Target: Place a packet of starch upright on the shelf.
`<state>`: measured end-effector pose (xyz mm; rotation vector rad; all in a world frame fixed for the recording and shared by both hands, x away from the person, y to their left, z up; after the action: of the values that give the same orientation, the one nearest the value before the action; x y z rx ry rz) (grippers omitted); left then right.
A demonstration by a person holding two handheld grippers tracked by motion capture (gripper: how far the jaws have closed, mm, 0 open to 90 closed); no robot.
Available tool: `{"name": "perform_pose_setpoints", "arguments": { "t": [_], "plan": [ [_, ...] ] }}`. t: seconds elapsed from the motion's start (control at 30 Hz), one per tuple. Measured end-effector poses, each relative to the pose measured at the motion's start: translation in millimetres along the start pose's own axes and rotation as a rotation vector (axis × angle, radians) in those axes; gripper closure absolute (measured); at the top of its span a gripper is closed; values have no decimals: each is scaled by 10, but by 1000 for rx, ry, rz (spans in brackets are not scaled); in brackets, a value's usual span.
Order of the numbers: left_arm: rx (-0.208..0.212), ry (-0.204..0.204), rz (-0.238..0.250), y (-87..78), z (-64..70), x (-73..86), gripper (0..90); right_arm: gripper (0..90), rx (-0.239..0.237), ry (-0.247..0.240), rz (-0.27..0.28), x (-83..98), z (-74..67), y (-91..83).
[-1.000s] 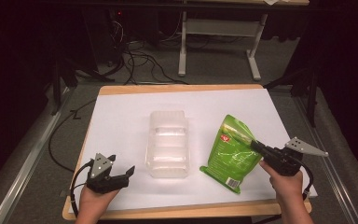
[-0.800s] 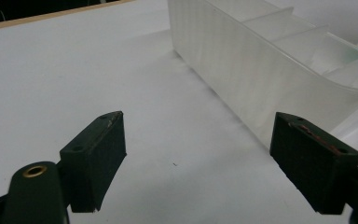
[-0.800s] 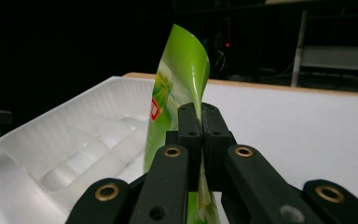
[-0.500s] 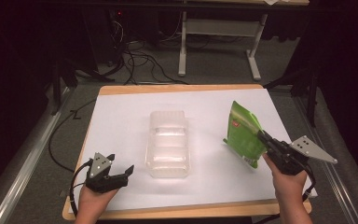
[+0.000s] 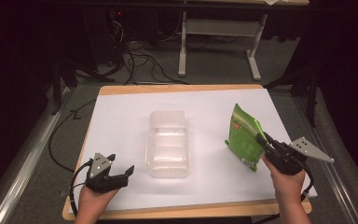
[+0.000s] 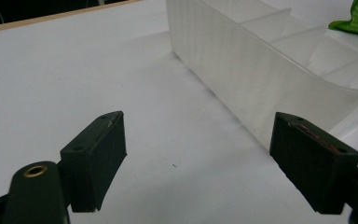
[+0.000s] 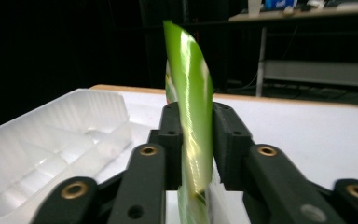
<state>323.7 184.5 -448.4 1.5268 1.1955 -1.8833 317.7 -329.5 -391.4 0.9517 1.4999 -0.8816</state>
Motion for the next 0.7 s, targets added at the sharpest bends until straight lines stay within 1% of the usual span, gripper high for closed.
{"name": "perform_pose_setpoints", "arguments": {
  "t": [0.03,0.07,0.1,0.17,0.23,0.27,0.3,0.33,0.37,0.4,0.43,0.6,0.7],
  "plan": [
    [0,0,0,2,4,1,190,752,0,0,0,0,0,0],
    [0,1,1,2,9,2,190,736,-12,19,-28,60,36,43],
    [2,1,0,2,12,3,189,713,-16,21,-49,83,48,64],
    [0,2,0,8,12,5,189,695,-25,29,-85,145,71,116],
    [1,0,-2,8,9,6,190,693,-30,29,-92,166,83,133],
    [0,-1,-2,8,5,7,190,691,-35,40,-107,185,102,154],
    [-1,-2,-2,6,3,8,190,691,-35,40,-107,185,102,154],
    [-1,-2,-2,-3,-3,10,190,761,-35,28,-114,196,106,156],
    [-1,-2,-2,-3,-3,10,190,761,-35,28,-114,196,106,156],
    [-2,-3,1,-14,0,9,190,857,-38,2,-118,197,101,145],
    [-2,-3,1,-14,0,9,190,875,-34,-7,-123,194,96,145],
    [-5,1,7,-48,-4,6,191,880,-49,3,-116,187,98,165],
    [-8,-2,11,-60,-17,3,191,881,-47,2,-109,167,109,164]
  ]
}}
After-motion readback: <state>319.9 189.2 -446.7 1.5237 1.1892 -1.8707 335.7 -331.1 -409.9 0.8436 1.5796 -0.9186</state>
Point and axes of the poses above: each handheld gripper's, and its own axes: y roughly forward along the jaws, x roughly out of its underside, z roughly to its right, the point moved 2 cm from there along y, roughly forward along the jaws, and after that the axes turned 10 degrees about z, right-handed, at the moved point
